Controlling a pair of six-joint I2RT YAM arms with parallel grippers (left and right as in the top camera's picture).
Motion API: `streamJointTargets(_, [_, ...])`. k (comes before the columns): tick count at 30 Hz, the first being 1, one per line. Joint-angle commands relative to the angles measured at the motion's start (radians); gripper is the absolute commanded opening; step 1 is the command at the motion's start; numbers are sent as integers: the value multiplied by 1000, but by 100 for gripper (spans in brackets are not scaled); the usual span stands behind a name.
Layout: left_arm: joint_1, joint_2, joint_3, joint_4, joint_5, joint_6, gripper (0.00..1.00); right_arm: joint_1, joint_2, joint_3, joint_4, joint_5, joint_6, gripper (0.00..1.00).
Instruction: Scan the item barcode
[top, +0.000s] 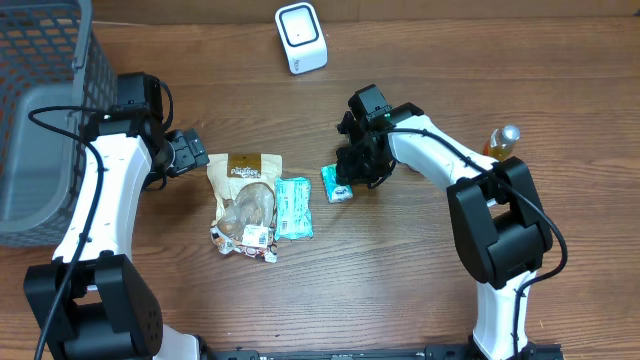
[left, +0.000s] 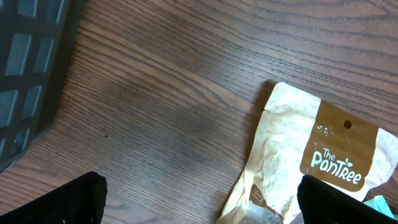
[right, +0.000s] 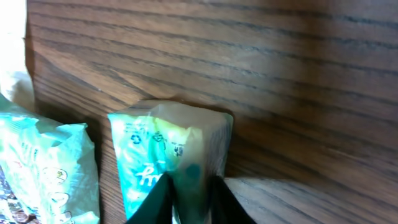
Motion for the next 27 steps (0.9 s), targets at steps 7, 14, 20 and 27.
streamJointTargets(7, [-2,-23,5,0,1,23,100,-10,-45,22,-47,-18,0,4])
streamJointTargets(14, [-2,-23,5,0,1,23,100,-97,-129,41,-68,-548,-138,4])
streamJointTargets(20, [-2,-23,5,0,1,23,100,-212,-154,41,-179,-1097,-373,4])
streamJointTargets(27, [-2,-23,5,0,1,23,100,-246,-155,41,-363,-1220,-616,4])
